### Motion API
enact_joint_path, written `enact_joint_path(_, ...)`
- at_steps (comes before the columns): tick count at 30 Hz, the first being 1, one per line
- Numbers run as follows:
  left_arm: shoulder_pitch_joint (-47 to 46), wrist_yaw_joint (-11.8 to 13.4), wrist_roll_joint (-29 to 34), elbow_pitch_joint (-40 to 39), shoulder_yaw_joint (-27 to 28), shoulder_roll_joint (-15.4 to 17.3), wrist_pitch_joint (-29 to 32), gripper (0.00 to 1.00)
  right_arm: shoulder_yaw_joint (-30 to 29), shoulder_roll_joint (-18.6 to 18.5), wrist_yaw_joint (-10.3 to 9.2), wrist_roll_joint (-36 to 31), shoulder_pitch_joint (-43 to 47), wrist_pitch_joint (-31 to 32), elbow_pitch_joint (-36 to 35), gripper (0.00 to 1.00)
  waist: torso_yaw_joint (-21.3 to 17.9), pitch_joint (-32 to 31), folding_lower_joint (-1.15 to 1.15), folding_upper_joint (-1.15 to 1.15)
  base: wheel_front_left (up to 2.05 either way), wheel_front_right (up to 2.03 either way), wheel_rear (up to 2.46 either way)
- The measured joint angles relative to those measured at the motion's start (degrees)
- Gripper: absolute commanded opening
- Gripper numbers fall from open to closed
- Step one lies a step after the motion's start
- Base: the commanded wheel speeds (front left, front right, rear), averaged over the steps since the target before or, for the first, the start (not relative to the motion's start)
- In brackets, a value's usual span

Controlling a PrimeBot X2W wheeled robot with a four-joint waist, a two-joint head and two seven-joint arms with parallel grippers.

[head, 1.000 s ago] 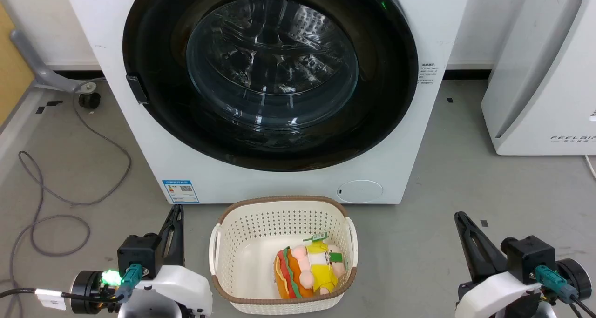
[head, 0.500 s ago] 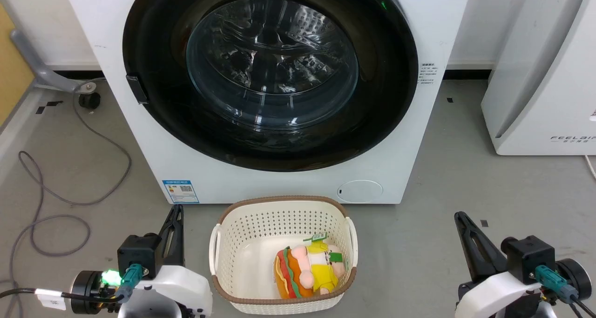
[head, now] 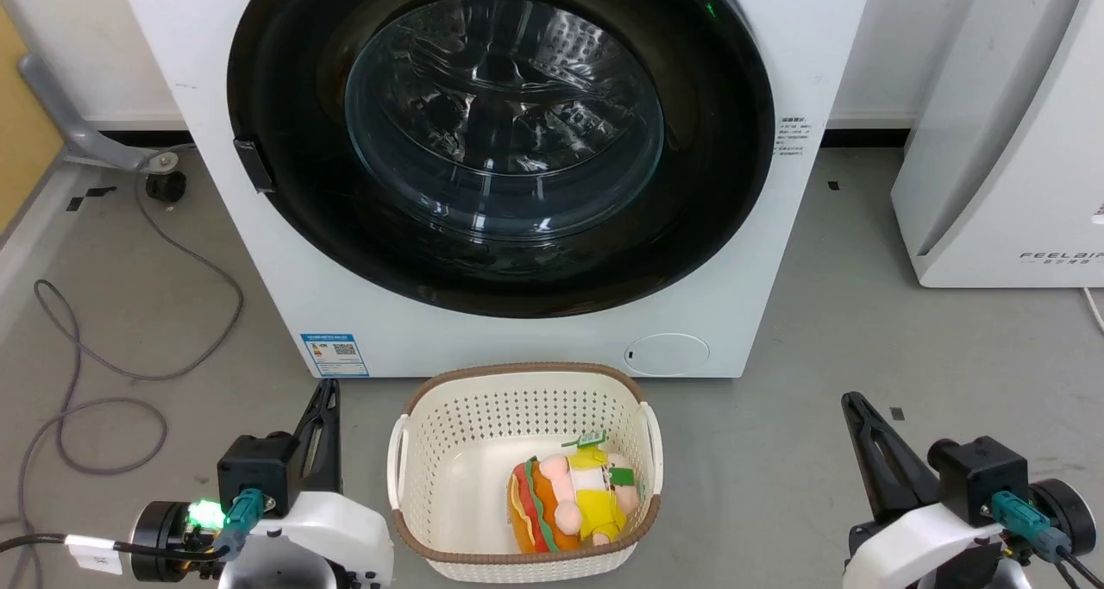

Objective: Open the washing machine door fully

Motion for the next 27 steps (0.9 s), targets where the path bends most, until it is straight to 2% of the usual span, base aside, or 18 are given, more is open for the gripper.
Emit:
enact_joint_path(8,0.00,0.00,0.00,0.00,0.00,0.00,0.00,0.00,0.00,0.00,0.00,0.00,0.00,0.00,0.00,0.00,0.00,0.00,0.00,0.00,0.00,0.00,0.00)
enact_joint_path(9,0.00,0.00,0.00,0.00,0.00,0.00,0.00,1.00,0.00,0.00,0.00,0.00,0.00,0.00,0.00,1.00,0.00,0.00,0.00,0.00,0.00,0.00,0.00)
enact_joint_path(22,-0.07,0.09,-0.53,0.90,-0.65,-0.01,-0.64,1.00,0.07,-0.01,0.00,1.13,0.01,-0.64,1.07,1.00,-0.01,0.10,0.00,0.00,0.00,0.00,0.00)
enact_joint_path(23,-0.08,0.09,-0.56,1.04,-0.68,-0.01,-0.80,1.00,0.07,-0.01,0.00,1.24,0.01,-0.68,1.15,0.82,-0.01,0.12,0.00,0.00,0.00,0.00,0.00)
enact_joint_path(24,-0.08,0.09,-0.64,1.14,-0.75,-0.01,-1.05,1.00,0.08,-0.01,0.00,1.36,0.01,-0.88,1.23,0.06,-0.02,0.15,0.00,0.00,0.00,0.00,0.00)
enact_joint_path(25,-0.10,0.09,-0.68,1.20,-0.81,-0.01,-1.07,1.00,0.05,-0.01,0.00,1.54,0.01,-1.12,1.29,0.00,-0.02,0.18,0.00,0.00,0.00,0.00,0.00)
enact_joint_path(27,-0.12,0.09,-1.05,1.38,-0.90,-0.01,-1.21,1.00,0.04,-0.01,0.00,1.71,0.01,-1.19,1.46,0.00,-0.02,0.23,0.00,0.00,0.00,0.00,0.00)
